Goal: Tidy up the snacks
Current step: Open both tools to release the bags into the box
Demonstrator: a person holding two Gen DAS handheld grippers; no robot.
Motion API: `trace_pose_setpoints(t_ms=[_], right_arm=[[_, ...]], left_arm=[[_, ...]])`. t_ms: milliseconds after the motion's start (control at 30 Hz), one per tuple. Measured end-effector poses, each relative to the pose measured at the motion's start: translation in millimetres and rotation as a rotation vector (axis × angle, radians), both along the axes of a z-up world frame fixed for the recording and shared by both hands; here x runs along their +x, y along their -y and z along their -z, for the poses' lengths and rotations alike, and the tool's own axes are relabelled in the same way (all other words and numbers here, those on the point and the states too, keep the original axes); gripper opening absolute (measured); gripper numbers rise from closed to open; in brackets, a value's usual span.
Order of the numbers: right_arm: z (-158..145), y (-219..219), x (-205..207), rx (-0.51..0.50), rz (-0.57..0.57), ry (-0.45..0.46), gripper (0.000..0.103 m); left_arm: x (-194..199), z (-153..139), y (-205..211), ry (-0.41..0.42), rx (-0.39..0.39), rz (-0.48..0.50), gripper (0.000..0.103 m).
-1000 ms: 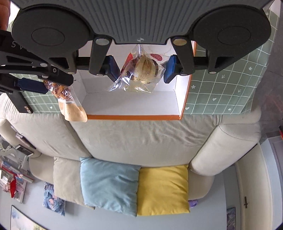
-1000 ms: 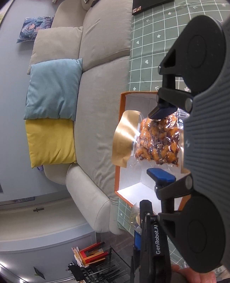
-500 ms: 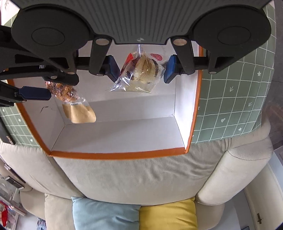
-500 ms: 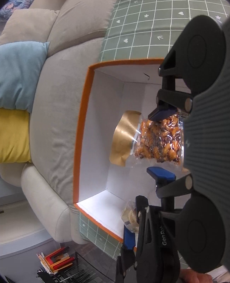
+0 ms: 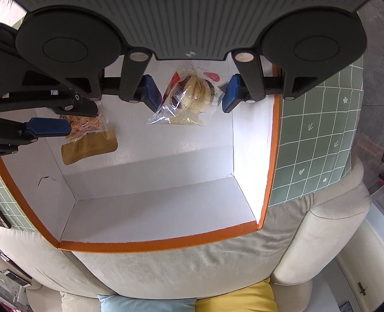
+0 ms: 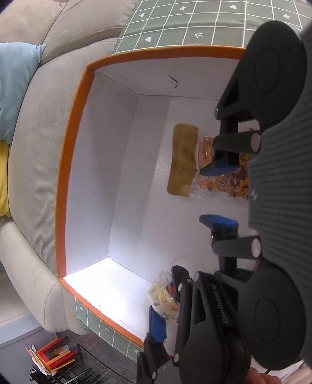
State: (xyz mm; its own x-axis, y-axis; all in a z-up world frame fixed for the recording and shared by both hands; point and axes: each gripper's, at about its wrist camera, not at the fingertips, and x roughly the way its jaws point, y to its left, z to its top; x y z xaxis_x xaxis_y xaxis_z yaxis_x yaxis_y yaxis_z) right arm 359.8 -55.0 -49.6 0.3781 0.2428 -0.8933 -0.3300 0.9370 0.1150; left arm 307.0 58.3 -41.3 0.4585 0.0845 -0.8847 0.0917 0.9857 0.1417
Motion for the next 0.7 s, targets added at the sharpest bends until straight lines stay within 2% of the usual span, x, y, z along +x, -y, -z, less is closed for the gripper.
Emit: trace_pose_setpoints(t_ms=[133,367,433,533,700], right_arm=[[-5.6,1.6,-9.6,-0.025,0.004,0.035,0.041],[-31.2,20.3,-36.4,-0.001,0.037,0.156,0.044],[-41.8,25.5,-48.6,0.019,0.053,0.2,0.045],[-57.7,35.7,-72.9,0.049,0.078,0.269,0.052],[-81.4,49.7,-120.8,0.089,0.092,0.389,0.052]], left_arm=[[-4.3,-6.8,0.5,0.041,0.005,0.004,0.075],[-29.1,-40.4,-0.7,0.164,-0.06,-0.026,0.079],[-41.5,-51.0,-0.1,0.215,-0.074,-0.038,0.08],[-61.8,-65.3,1.7,0.286,-0.093,-0.045,0.08],[-98.9,-87.6,1.7,0.386,-0.126,-0.051,0.081]])
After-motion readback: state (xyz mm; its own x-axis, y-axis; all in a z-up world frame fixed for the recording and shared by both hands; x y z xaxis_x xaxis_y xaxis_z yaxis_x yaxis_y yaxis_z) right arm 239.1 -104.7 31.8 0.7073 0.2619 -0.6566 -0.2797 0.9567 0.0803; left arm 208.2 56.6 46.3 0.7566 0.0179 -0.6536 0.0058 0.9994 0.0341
